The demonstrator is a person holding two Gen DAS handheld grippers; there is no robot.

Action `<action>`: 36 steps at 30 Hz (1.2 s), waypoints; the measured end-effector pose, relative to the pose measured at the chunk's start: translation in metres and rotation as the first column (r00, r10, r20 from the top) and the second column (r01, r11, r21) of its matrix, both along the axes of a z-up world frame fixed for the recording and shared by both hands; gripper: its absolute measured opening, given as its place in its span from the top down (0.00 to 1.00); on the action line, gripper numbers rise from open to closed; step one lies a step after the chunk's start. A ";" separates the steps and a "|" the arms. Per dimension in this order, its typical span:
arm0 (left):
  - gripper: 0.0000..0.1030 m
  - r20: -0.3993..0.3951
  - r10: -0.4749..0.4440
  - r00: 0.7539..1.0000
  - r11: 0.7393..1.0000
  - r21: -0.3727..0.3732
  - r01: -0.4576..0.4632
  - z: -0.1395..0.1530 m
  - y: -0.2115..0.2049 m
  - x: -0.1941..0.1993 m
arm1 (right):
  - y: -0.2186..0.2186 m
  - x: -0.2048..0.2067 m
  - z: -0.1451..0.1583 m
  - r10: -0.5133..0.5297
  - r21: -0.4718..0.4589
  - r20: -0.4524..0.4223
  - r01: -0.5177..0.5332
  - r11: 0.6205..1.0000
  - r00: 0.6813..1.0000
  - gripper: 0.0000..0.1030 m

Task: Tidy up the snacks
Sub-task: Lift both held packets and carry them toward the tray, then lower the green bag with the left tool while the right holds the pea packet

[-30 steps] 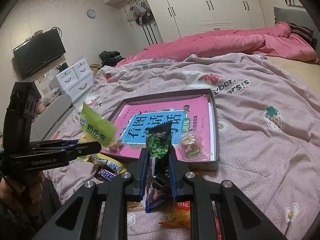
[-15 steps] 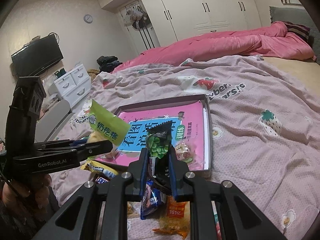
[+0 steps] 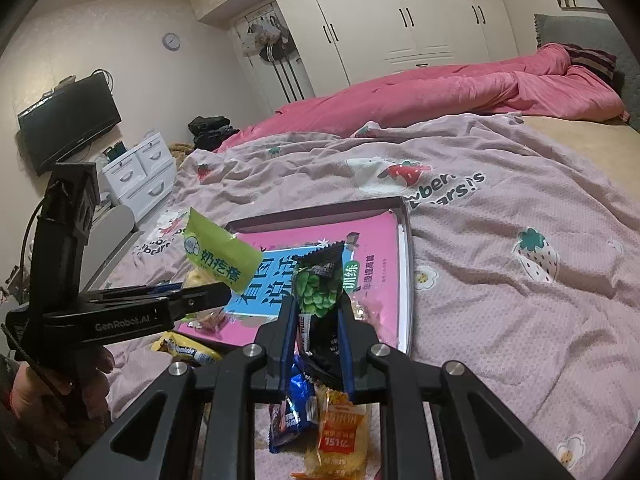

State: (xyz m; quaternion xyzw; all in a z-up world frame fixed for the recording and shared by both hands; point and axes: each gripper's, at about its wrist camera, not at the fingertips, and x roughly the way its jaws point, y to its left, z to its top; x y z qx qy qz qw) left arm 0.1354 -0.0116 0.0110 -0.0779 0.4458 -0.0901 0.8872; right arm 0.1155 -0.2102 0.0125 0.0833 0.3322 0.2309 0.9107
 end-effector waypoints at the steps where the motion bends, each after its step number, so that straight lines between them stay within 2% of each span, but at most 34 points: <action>1: 0.66 -0.001 0.001 1.000 1.000 0.000 -0.001 -0.001 0.000 0.002 | 0.000 0.002 -0.001 -0.003 0.000 -0.002 0.003 1.000 1.000 0.81; 16: 0.66 -0.055 0.003 0.998 1.000 -0.001 -0.003 -0.028 -0.008 0.024 | -0.001 0.021 -0.007 -0.015 0.001 -0.022 0.015 1.000 1.000 0.81; 36: 0.66 -0.099 -0.006 0.995 1.000 0.005 0.007 -0.052 -0.010 0.033 | -0.005 0.048 -0.022 -0.052 -0.008 -0.064 0.051 0.999 0.997 0.81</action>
